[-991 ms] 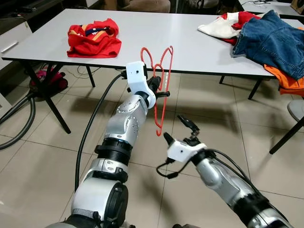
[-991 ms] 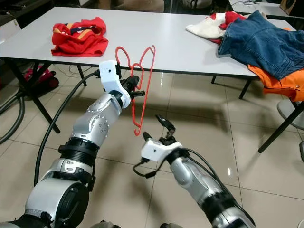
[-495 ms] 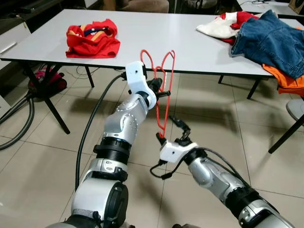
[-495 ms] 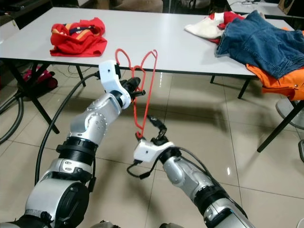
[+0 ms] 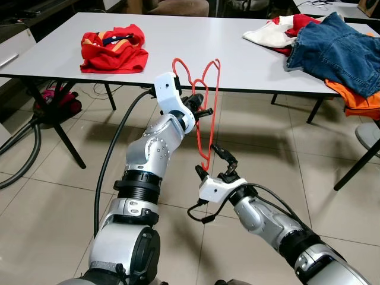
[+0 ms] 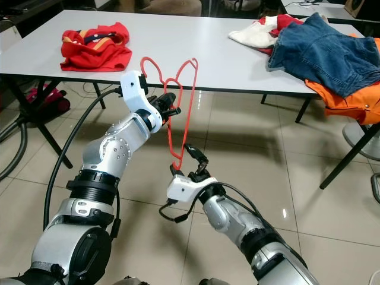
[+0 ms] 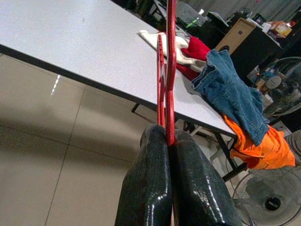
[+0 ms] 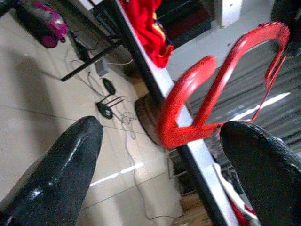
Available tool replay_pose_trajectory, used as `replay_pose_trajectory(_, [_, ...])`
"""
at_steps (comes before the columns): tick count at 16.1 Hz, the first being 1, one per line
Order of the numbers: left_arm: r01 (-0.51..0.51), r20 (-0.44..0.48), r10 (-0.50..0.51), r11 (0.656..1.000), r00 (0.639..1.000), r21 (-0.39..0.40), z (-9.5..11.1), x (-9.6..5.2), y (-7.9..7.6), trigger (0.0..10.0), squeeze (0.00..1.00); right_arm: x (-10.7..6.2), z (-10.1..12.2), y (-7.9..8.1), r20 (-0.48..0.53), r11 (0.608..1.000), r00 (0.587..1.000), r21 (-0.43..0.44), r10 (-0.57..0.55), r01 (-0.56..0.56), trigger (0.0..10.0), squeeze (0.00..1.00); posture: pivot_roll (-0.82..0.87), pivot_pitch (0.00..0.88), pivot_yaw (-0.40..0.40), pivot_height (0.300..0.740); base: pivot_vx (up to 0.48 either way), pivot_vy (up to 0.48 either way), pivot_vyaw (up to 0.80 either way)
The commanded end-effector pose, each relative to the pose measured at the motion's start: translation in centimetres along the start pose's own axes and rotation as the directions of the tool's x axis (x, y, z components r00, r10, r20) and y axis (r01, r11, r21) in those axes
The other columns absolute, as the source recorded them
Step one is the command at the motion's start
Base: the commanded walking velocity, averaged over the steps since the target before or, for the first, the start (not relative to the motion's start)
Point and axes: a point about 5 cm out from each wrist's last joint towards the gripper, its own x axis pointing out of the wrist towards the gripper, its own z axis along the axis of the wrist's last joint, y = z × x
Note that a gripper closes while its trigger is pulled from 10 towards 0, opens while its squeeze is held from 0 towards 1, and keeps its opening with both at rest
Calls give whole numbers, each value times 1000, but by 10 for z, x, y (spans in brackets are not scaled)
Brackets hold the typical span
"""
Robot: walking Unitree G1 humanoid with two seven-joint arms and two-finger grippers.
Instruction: Hang hanger
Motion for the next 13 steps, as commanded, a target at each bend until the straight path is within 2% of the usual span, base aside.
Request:
replay_pose_trajectory(1, [58,-4,-58,998,998,-33,-3,3,-23,10000,0,5,3,-5,30,1000,999,-11,-17,17,0,0,-71,20,13,740,0,0,0])
replay_pose_trajectory(13, [68,-1,-68,997,998,-31,-2,2,-25,10000,0,7,7,-8,74,1000,997,5,-29,29,0,0,-76,20,9,740,0,0,0])
